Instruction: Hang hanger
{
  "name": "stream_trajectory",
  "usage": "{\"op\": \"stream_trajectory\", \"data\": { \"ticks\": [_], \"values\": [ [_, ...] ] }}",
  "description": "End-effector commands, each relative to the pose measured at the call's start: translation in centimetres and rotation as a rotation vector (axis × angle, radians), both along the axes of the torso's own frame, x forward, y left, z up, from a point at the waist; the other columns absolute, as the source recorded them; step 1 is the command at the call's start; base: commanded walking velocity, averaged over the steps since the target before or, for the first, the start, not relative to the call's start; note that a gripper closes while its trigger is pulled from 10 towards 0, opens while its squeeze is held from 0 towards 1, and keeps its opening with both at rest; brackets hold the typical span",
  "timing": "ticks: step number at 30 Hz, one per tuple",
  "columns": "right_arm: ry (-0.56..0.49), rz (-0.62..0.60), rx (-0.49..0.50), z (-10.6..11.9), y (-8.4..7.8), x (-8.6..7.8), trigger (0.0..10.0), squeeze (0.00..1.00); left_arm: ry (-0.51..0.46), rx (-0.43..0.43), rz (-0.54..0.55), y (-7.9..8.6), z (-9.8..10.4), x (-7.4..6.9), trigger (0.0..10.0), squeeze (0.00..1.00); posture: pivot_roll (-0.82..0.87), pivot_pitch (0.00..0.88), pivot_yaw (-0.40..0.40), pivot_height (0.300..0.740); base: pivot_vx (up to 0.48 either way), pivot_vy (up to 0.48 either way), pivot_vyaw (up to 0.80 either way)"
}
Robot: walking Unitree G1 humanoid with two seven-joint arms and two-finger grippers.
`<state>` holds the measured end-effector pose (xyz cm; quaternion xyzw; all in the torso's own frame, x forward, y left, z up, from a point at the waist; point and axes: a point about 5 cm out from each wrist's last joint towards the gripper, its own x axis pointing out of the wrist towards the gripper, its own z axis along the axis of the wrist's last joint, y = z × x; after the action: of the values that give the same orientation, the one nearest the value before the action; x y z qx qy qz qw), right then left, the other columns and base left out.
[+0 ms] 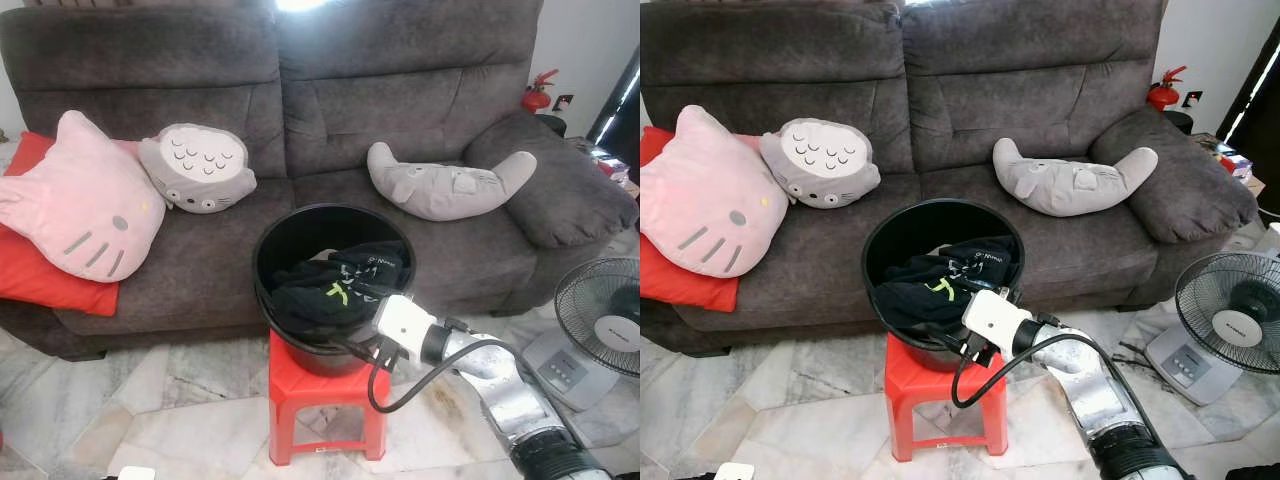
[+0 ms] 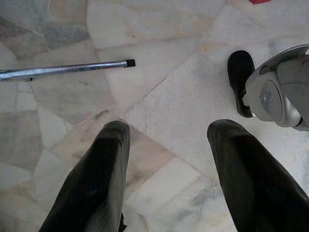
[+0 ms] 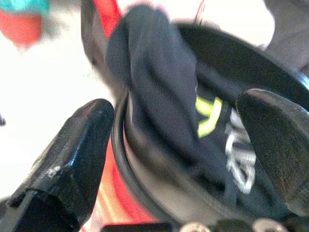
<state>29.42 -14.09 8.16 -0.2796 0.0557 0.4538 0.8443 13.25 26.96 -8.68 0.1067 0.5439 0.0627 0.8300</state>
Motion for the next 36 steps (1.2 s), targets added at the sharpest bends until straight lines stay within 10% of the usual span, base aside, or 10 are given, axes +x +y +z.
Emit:
{"op": "stream_trajectory", "data": {
  "ticks": [1, 9, 10, 12, 15, 16, 19, 20, 34, 36],
  "values": [
    [0.009, -0.005, -0.028, -0.2, -0.1, 0.2, 10.0, 0.00, 0.008, 0.004, 0.000, 0.1, 0.0, -0.2, 10.0, 0.00, -0.10, 0.000, 0.030, 0.719, 0.000, 0.000, 0.00],
    [0.024, -0.069, -0.082, -0.5, -1.3, 1.1, 10.0, 0.00, 0.006, 0.004, -0.001, 0.1, 0.0, -0.2, 10.0, 0.00, -0.10, 0.000, 0.030, 0.719, 0.000, 0.000, 0.00],
    [0.018, -0.071, -0.086, -0.4, -1.3, 1.3, 4.5, 0.00, 0.006, 0.004, 0.000, 0.1, 0.0, -0.1, 10.0, 0.00, -0.10, 0.000, 0.028, 0.719, 0.000, 0.000, 0.00],
    [-0.005, -0.079, -0.085, 0.0, -1.3, 1.7, 0.0, 0.00, 0.005, 0.004, 0.002, 0.1, 0.0, -0.1, 10.0, 0.00, -0.10, 0.000, 0.028, 0.719, 0.000, 0.000, 0.00],
    [-0.017, -0.084, -0.077, 0.3, -1.2, 1.9, 0.0, 0.00, 0.004, 0.003, 0.003, 0.1, 0.0, -0.1, 10.0, 0.00, -0.09, 0.000, 0.027, 0.719, 0.000, 0.000, 0.00],
    [-0.016, -0.084, -0.077, 0.3, -1.1, 1.9, 2.7, 0.00, 0.004, 0.003, 0.003, 0.1, 0.0, -0.1, 10.0, 0.00, -0.10, 0.000, 0.028, 0.719, 0.000, 0.000, 0.00],
    [-0.011, -0.078, -0.084, 0.2, -1.0, 1.9, 3.8, 0.00, 0.006, 0.001, 0.002, 0.1, 0.0, -0.2, 10.0, 0.00, -0.10, 0.000, 0.028, 0.719, 0.000, 0.000, 0.00],
    [-0.001, -0.080, -0.091, -0.1, -1.1, 1.8, 10.0, 0.00, 0.006, 0.000, 0.002, 0.1, 0.0, -0.2, 10.0, 0.00, -0.10, 0.000, 0.027, 0.719, 0.000, 0.000, 0.00],
    [0.036, -0.127, -0.094, -1.2, -1.3, 1.9, 9.7, 0.00, 0.004, 0.003, 0.002, 0.1, 0.0, -0.2, 10.0, 0.00, -0.10, 0.000, 0.031, 0.719, 0.000, 0.000, 0.00],
    [0.029, -0.132, -0.085, -1.2, -1.3, 2.0, 4.4, 0.00, 0.003, 0.004, 0.003, 0.1, 0.0, -0.2, 10.0, 0.00, -0.10, 0.000, 0.031, 0.719, 0.000, 0.000, 0.00]
  ]
}}
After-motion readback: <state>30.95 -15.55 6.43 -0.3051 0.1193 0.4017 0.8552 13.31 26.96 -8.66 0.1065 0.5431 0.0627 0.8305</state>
